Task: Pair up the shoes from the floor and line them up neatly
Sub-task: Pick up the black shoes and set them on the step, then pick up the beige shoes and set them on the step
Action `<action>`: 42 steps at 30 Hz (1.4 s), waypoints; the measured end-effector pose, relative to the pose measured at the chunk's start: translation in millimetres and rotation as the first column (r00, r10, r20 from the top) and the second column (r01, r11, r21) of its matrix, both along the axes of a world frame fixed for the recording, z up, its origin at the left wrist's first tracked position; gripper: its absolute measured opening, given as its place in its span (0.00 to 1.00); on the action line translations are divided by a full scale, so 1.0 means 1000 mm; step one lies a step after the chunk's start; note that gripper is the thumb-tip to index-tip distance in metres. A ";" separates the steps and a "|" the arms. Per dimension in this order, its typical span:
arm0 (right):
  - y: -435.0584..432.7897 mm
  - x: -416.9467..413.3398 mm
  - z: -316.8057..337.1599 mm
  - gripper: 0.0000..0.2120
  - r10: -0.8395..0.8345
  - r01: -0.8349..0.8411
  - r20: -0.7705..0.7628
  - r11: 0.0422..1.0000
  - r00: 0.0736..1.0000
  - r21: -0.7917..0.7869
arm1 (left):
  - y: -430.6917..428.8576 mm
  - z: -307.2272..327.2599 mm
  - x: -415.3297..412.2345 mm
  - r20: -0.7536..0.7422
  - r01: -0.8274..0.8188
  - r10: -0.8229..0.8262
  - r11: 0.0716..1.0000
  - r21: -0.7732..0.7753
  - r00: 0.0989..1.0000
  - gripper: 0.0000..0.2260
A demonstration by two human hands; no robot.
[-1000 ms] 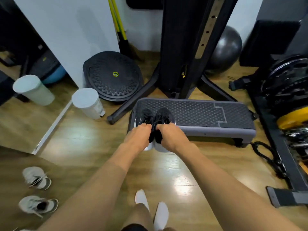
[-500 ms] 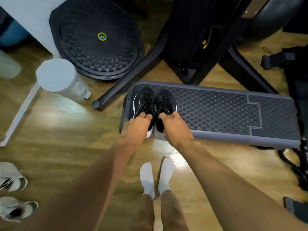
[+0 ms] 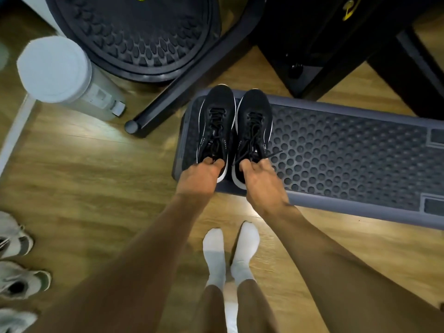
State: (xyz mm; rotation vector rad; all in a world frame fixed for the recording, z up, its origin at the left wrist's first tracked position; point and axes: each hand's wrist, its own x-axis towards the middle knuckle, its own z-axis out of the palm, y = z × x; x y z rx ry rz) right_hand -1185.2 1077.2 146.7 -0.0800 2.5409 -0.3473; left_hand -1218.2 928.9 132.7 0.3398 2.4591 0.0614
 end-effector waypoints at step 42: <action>-0.334 0.177 0.411 0.35 0.643 -0.808 -0.553 0.581 0.530 -0.099 | -0.283 0.406 0.315 -0.466 -0.833 0.861 0.403 0.380 0.204 0.28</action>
